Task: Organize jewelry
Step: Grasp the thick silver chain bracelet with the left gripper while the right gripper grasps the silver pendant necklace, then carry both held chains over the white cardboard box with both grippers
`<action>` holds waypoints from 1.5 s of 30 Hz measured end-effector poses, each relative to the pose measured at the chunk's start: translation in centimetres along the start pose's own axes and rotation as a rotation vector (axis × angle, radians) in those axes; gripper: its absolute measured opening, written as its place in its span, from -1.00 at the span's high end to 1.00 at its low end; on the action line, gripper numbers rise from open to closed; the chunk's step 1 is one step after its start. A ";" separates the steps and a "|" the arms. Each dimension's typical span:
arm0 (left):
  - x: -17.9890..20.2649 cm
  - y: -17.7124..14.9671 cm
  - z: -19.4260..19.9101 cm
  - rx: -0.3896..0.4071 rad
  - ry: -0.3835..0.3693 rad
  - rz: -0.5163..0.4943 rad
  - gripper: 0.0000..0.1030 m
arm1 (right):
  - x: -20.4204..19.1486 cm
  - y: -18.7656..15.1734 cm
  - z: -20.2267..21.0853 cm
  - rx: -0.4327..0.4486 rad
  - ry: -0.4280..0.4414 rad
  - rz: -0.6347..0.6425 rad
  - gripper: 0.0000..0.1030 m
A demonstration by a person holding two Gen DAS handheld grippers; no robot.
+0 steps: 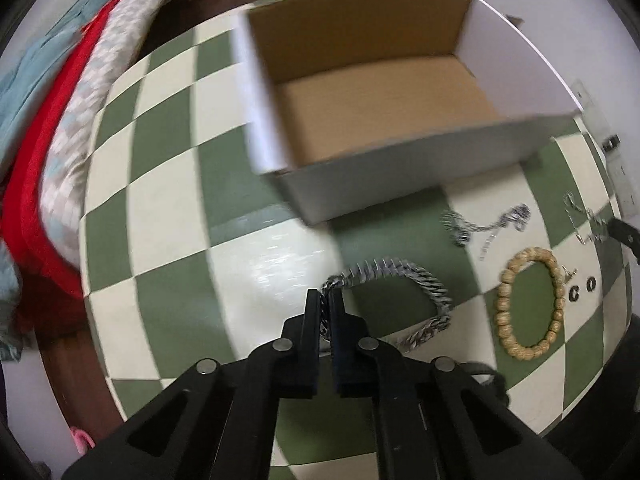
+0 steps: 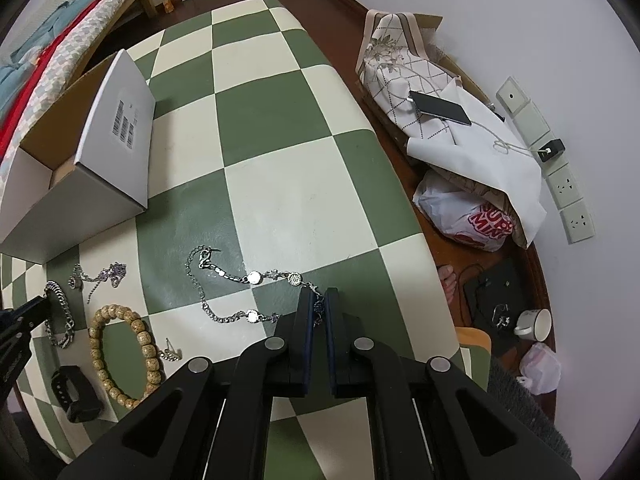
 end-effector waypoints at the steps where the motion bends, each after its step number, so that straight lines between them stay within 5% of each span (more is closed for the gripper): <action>1: -0.5 -0.2 0.2 0.003 -0.002 0.018 0.97 | 0.0 0.0 0.2 0.002 0.005 -0.002 1.00; 8: -2.2 -0.9 2.8 0.058 -0.013 0.086 0.97 | 0.3 0.0 1.4 0.023 0.045 -0.031 1.00; 20: -1.2 0.6 8.0 0.170 -0.036 0.063 0.97 | 0.2 1.3 6.1 0.108 0.213 -0.098 1.00; 23: -0.8 0.6 8.2 0.175 -0.032 0.054 0.97 | 0.2 1.7 5.7 0.069 0.272 -0.117 0.99; 25: -0.8 0.5 8.0 0.171 -0.034 0.057 0.97 | 0.4 1.9 4.4 0.037 0.241 -0.106 0.83; 27: -0.7 0.3 7.9 0.167 -0.034 0.063 0.97 | 0.4 1.7 2.6 -0.007 0.232 -0.100 0.11; 31: -0.7 0.0 7.7 0.160 -0.030 0.066 0.97 | 0.0 0.2 -0.7 -0.074 0.137 -0.038 -0.04; 34: -0.6 -0.1 7.8 0.163 -0.019 0.058 0.97 | -0.9 -0.4 -0.4 0.012 0.031 0.051 0.80; 35: -0.5 -0.2 7.9 0.163 -0.019 0.058 0.97 | -1.1 -0.5 -0.3 0.016 0.034 0.056 0.92; 45: -1.2 0.5 11.0 0.222 -0.040 0.095 0.97 | -1.1 0.4 6.2 0.136 0.160 -0.033 0.93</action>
Point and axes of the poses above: each gripper's, at about its wrist camera, not at the fingertips, and z roughly against the way its jaws point, x to its right, y to its top, the point moved 6 cm from there along -z, roughly the way its jaws point, and after that the axes turned 2 degrees about x, right-handed, at the moved point
